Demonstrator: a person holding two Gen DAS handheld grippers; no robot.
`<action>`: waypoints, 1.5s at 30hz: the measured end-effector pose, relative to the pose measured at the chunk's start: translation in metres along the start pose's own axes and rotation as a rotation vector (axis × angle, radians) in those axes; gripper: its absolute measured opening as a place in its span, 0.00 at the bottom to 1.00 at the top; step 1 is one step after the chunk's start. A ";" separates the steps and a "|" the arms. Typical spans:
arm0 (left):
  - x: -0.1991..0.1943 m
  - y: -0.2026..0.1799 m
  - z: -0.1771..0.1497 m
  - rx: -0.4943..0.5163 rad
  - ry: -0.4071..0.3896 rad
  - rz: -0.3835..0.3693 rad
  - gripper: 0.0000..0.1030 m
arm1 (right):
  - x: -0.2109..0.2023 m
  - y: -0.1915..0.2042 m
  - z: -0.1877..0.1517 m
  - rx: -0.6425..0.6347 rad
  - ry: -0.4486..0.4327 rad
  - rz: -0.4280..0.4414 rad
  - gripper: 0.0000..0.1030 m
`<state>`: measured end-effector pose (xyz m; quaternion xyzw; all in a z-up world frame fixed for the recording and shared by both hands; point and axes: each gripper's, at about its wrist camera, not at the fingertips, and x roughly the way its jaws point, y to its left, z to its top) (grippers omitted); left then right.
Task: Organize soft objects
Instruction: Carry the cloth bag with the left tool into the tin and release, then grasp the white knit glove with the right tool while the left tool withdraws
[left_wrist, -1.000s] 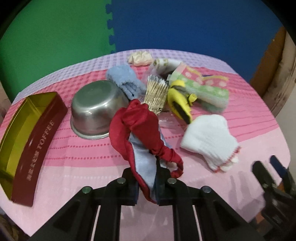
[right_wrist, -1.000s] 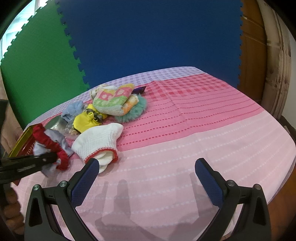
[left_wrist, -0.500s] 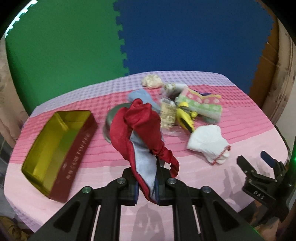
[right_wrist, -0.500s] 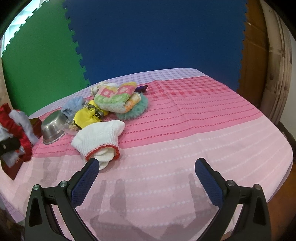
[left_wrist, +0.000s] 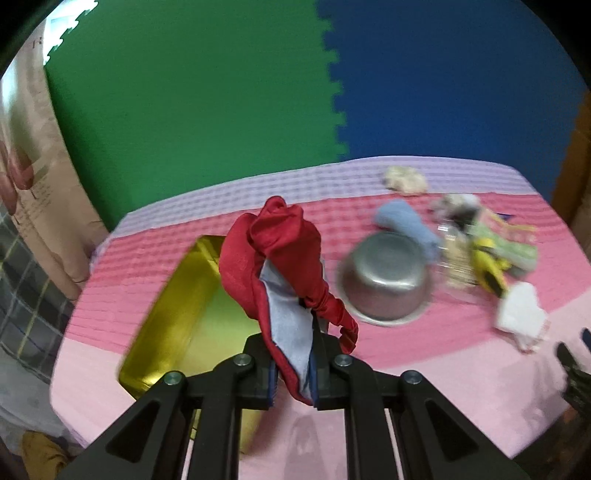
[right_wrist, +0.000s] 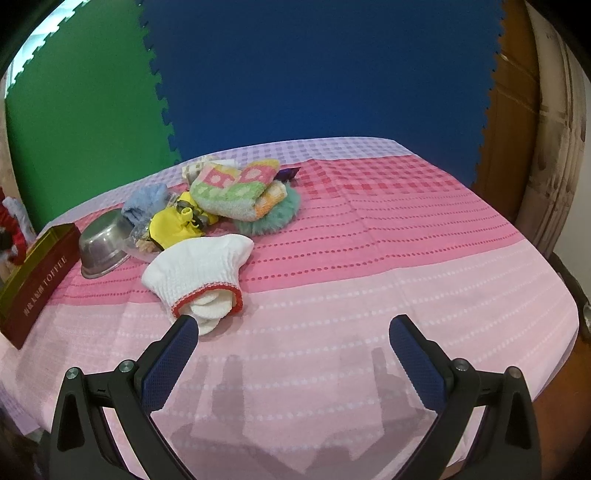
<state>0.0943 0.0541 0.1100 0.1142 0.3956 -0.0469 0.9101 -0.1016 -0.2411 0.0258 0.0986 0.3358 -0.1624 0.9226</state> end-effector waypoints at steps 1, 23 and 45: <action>0.007 0.008 0.003 -0.006 0.008 0.004 0.12 | 0.000 0.002 0.000 -0.008 0.001 -0.003 1.00; 0.104 0.085 0.022 -0.096 0.165 -0.019 0.60 | 0.009 0.014 0.002 -0.055 0.028 -0.020 1.00; -0.071 0.031 -0.132 -0.152 0.147 -0.132 0.60 | 0.035 0.038 0.039 -0.087 0.175 0.183 1.00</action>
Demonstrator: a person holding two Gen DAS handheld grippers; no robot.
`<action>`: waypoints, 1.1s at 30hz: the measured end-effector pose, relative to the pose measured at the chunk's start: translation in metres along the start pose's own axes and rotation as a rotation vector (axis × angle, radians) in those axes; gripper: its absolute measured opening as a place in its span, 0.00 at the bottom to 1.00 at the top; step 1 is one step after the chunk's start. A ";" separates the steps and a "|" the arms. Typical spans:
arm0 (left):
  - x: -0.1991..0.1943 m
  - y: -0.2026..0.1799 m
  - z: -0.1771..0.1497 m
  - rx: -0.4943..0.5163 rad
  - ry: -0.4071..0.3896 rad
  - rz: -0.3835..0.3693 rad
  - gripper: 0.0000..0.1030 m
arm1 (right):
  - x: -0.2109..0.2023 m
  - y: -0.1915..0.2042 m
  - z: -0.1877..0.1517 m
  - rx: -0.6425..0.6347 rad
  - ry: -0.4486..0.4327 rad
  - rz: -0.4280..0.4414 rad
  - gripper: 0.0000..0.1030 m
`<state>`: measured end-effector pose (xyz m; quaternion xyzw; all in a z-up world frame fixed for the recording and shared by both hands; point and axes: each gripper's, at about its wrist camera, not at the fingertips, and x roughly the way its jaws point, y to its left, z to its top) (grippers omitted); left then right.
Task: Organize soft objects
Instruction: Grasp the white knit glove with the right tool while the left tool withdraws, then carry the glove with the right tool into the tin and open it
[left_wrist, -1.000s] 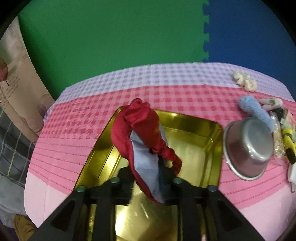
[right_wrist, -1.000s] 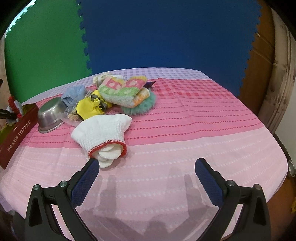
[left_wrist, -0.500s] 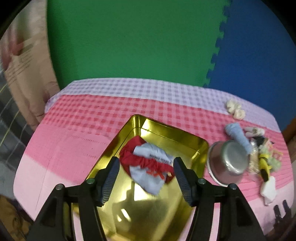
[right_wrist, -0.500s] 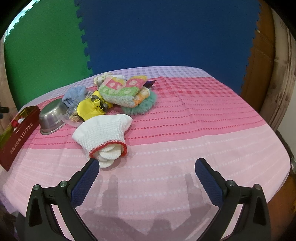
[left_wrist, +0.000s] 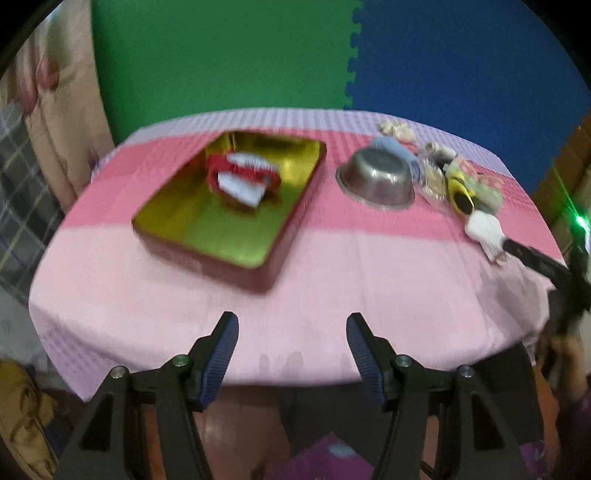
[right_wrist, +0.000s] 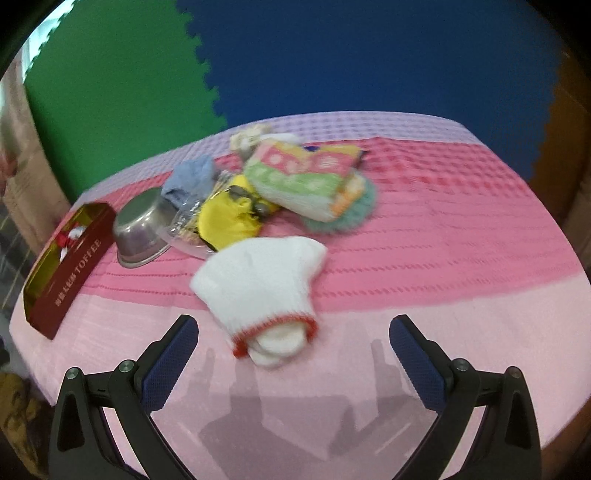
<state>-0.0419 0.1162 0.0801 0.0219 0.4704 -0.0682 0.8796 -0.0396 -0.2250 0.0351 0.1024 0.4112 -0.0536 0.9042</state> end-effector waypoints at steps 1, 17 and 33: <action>-0.002 0.001 -0.006 -0.015 0.005 -0.006 0.60 | 0.005 0.005 0.003 -0.023 0.014 -0.001 1.00; -0.001 0.028 -0.030 -0.111 0.034 0.038 0.60 | -0.041 0.088 0.009 -0.194 0.045 0.163 0.26; -0.015 0.052 -0.024 -0.116 -0.031 0.208 0.60 | 0.062 0.305 0.096 -0.309 0.172 0.406 0.27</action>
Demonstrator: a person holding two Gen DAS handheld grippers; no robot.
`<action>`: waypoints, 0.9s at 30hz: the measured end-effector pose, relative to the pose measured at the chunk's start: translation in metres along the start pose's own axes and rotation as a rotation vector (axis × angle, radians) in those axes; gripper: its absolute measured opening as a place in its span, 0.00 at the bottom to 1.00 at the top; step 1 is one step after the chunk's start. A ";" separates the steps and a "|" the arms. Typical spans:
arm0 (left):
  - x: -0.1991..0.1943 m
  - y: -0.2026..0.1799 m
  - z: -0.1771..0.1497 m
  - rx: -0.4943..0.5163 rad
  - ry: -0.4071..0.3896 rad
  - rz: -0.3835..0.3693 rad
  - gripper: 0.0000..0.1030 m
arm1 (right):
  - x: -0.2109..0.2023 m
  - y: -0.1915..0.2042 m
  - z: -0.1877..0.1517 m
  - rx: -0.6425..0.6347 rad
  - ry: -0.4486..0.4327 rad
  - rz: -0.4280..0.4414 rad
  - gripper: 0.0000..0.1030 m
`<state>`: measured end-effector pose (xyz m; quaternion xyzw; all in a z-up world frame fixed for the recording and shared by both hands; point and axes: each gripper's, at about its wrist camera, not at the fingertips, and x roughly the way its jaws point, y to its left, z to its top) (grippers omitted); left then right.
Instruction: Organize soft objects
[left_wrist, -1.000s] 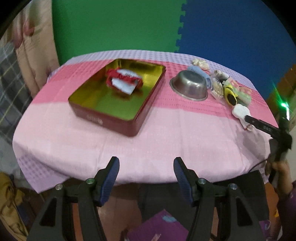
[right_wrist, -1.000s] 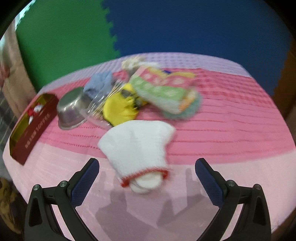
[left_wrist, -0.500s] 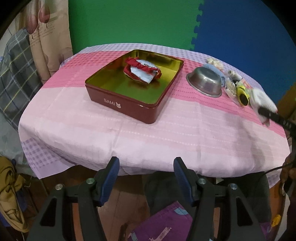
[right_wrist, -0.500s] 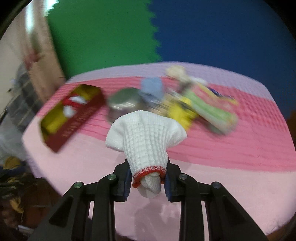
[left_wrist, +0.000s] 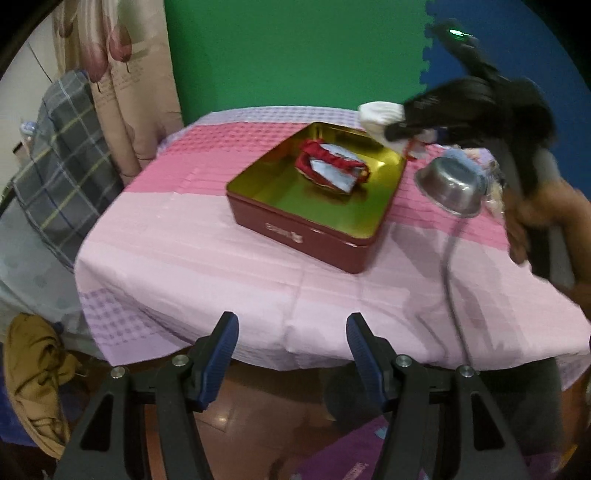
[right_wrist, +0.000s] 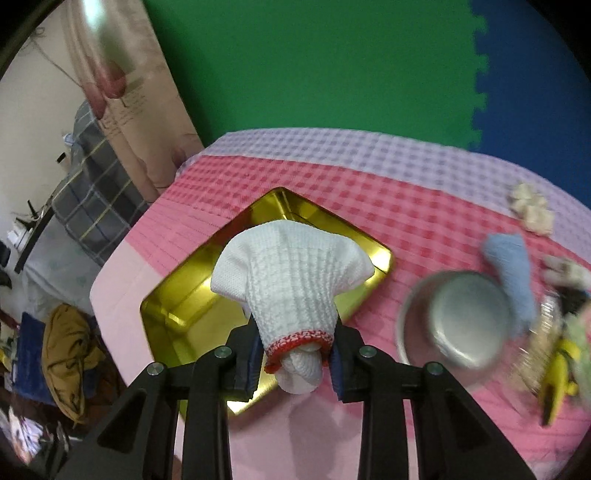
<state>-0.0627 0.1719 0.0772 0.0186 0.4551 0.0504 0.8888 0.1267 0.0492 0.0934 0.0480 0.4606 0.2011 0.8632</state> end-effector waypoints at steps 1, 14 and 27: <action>0.001 0.001 0.000 0.005 -0.001 0.009 0.60 | 0.009 0.003 0.004 0.004 0.004 -0.002 0.28; 0.024 0.012 0.000 -0.014 0.082 0.020 0.60 | 0.082 -0.002 0.022 0.077 0.069 -0.078 0.40; 0.030 0.010 -0.003 -0.021 0.118 0.016 0.60 | 0.030 -0.008 0.020 0.055 -0.098 -0.081 0.86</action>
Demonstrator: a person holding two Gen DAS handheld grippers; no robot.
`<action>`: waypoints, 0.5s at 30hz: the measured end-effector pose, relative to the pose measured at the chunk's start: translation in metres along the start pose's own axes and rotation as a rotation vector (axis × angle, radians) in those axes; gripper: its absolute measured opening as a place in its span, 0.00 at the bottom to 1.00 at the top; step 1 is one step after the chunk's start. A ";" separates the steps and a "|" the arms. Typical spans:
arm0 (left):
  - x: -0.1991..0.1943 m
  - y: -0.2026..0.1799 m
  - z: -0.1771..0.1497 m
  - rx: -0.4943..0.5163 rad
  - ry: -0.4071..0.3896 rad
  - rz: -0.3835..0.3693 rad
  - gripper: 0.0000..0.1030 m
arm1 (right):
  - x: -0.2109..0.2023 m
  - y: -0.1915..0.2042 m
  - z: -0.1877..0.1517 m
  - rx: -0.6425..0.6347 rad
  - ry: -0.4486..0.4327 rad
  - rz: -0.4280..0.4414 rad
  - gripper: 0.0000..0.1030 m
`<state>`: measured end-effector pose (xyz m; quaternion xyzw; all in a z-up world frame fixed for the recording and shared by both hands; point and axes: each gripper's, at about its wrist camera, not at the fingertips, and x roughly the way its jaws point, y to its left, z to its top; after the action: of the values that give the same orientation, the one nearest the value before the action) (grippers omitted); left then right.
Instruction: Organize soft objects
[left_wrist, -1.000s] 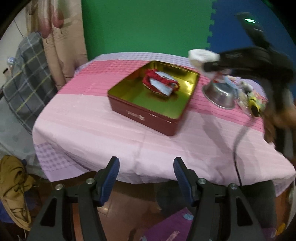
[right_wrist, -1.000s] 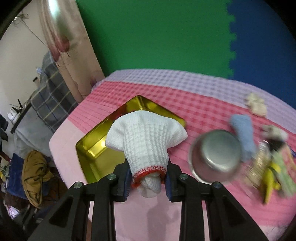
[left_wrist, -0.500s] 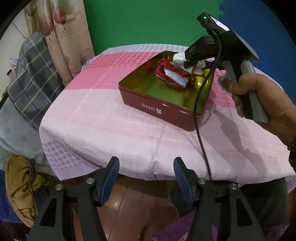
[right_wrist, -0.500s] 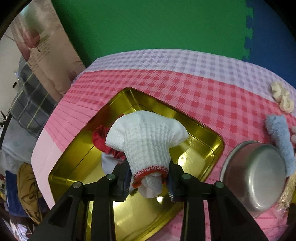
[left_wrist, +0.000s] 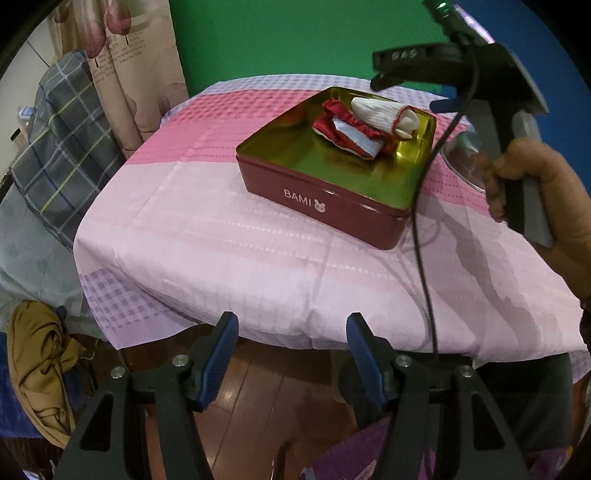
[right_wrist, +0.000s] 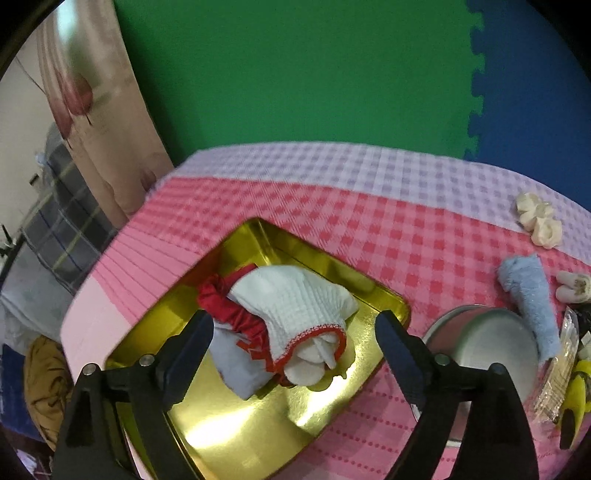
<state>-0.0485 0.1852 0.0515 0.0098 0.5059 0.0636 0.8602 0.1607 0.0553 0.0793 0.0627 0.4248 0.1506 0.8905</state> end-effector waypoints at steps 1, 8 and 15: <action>0.000 0.000 0.000 0.003 -0.001 0.003 0.60 | -0.007 -0.002 -0.001 0.006 -0.015 0.008 0.86; -0.001 -0.005 -0.002 0.018 -0.001 0.013 0.60 | -0.071 -0.016 -0.044 -0.005 -0.136 -0.003 0.90; -0.003 -0.015 -0.006 0.042 0.002 0.017 0.60 | -0.133 -0.074 -0.118 -0.026 -0.169 -0.193 0.95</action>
<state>-0.0536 0.1698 0.0495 0.0321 0.5079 0.0605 0.8587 0.0064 -0.0594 0.0857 0.0224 0.3505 0.0640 0.9341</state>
